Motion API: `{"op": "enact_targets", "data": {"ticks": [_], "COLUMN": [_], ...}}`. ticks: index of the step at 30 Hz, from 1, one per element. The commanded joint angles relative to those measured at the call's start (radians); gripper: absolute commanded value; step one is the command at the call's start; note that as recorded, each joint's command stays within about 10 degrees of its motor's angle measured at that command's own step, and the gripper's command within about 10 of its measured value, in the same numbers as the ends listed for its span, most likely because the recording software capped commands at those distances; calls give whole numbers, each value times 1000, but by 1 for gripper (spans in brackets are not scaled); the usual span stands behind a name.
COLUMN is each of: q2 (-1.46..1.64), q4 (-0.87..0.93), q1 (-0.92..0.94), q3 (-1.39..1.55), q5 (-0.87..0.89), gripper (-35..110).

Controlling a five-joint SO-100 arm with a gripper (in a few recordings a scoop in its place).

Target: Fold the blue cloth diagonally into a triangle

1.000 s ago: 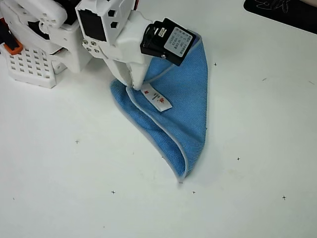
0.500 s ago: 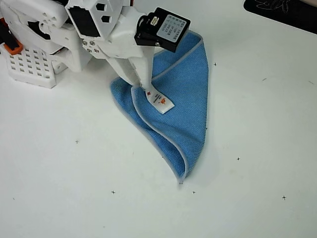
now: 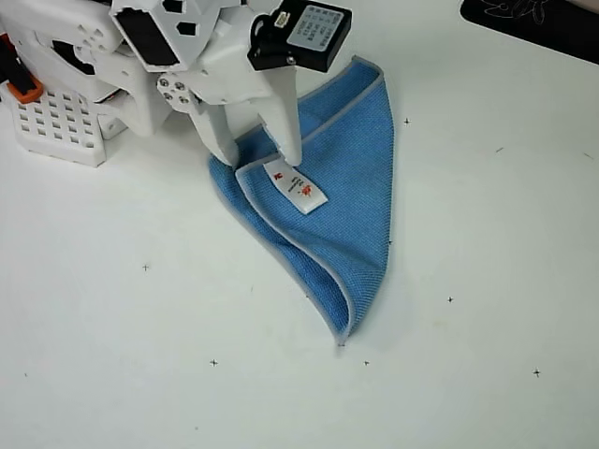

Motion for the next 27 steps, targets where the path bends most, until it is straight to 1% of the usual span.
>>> {"op": "enact_targets", "data": {"ticks": [1, 27], "q2": [29, 29], "q4": [14, 9], "q1": [-2, 109], "q3": [6, 17], "q5": [-20, 11], "gripper": [39, 39]}}
